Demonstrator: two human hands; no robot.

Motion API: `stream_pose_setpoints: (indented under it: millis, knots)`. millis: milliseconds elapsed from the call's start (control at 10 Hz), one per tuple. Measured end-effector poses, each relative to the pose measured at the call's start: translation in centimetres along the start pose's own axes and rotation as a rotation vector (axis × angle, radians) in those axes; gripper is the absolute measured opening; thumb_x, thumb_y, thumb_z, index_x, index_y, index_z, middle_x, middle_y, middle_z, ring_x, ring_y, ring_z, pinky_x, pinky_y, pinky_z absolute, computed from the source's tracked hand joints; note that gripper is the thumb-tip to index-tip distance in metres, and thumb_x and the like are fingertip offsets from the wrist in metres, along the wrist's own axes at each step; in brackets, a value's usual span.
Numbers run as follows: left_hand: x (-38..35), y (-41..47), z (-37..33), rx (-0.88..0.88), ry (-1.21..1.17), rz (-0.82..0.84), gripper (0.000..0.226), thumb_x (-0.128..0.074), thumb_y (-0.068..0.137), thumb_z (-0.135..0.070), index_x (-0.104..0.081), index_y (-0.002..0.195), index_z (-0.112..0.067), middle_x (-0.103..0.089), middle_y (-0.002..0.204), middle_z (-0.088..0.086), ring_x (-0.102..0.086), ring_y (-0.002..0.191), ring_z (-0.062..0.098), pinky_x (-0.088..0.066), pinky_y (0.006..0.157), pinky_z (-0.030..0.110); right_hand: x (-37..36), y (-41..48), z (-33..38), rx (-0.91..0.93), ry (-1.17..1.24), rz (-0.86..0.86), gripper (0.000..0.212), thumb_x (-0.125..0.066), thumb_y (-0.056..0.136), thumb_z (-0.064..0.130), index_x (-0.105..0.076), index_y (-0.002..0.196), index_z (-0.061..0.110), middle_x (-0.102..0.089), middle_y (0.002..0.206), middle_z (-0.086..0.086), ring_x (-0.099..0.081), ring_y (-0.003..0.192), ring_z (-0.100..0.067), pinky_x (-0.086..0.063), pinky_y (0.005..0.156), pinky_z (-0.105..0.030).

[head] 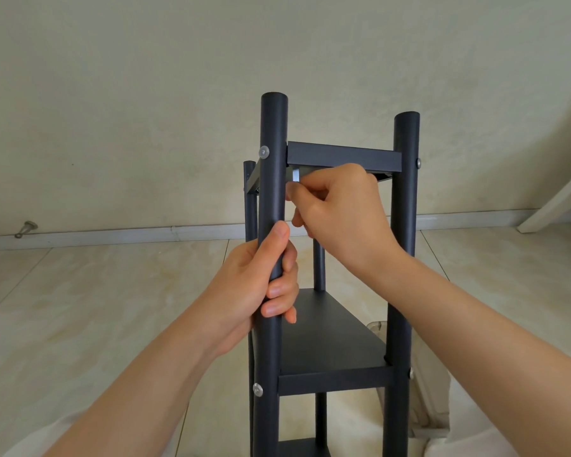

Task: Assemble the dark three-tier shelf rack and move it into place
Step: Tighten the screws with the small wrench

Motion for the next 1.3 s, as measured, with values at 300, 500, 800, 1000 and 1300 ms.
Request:
stream_pose_setpoints:
  millis: [300,500,800,1000,1300]
  knots:
    - [0.2,0.0,0.1,-0.011,0.010,0.024,0.048,-0.052,0.078,-0.069,-0.053,0.062,-0.023,-0.034,0.048,-0.005,-0.032,0.037,0.009,-0.050,0.050,0.027,-1.4,-0.5,-0.9,0.020,0.098,-0.033,0.040,-0.055,0.098,0.009,-0.064,0.060,-0.001,-0.065,0.055,0.003,-0.058,0.043,0.004,-0.041,0.051,-0.008]
    - [0.2,-0.2,0.0,-0.004,0.003,0.014,0.049,-0.053,0.077,-0.068,-0.053,0.062,-0.022,-0.034,0.048,-0.004,-0.032,0.037,0.009,-0.050,0.049,0.027,-2.9,-0.1,-2.0,0.108,0.122,-0.125,0.039,-0.055,0.096,0.004,-0.055,0.057,0.003,-0.049,0.051,0.021,-0.055,0.045,0.008,-0.042,0.050,-0.009]
    - [0.3,-0.3,0.0,-0.013,0.003,0.015,0.049,-0.053,0.077,-0.067,-0.053,0.061,-0.021,-0.034,0.048,-0.004,-0.032,0.037,0.009,-0.050,0.049,0.026,-3.9,0.5,-1.4,0.288,-0.002,-0.237,0.046,-0.059,0.087,-0.007,-0.038,0.056,0.019,-0.019,0.053,0.030,-0.045,0.050,0.020,-0.028,0.048,-0.001]
    - [0.4,-0.1,-0.1,-0.012,-0.014,-0.015,0.048,-0.053,0.077,-0.066,-0.052,0.062,-0.021,-0.032,0.049,-0.003,-0.030,0.038,0.010,-0.050,0.049,0.026,-3.7,0.4,-2.1,0.086,-0.084,-0.112,0.048,-0.055,0.095,0.009,-0.036,0.051,0.012,-0.037,0.043,-0.003,-0.035,0.046,-0.024,-0.033,0.049,-0.033]
    - [0.8,0.5,0.2,-0.031,-0.013,-0.092,0.048,-0.058,0.076,-0.063,-0.048,0.067,-0.017,-0.031,0.050,-0.003,-0.030,0.038,0.010,-0.048,0.047,0.026,0.1,-2.1,-1.4,-0.053,-0.077,0.094,0.032,-0.052,0.099,0.016,-0.064,0.072,0.004,-0.066,0.057,-0.002,-0.065,0.049,-0.013,-0.057,0.054,-0.033]
Point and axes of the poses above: each hand's wrist, its own y-axis towards the middle knuckle, its own x-axis out of the back of the hand, z = x × y, the point moved 1 cm from there along y, towards the middle knuckle
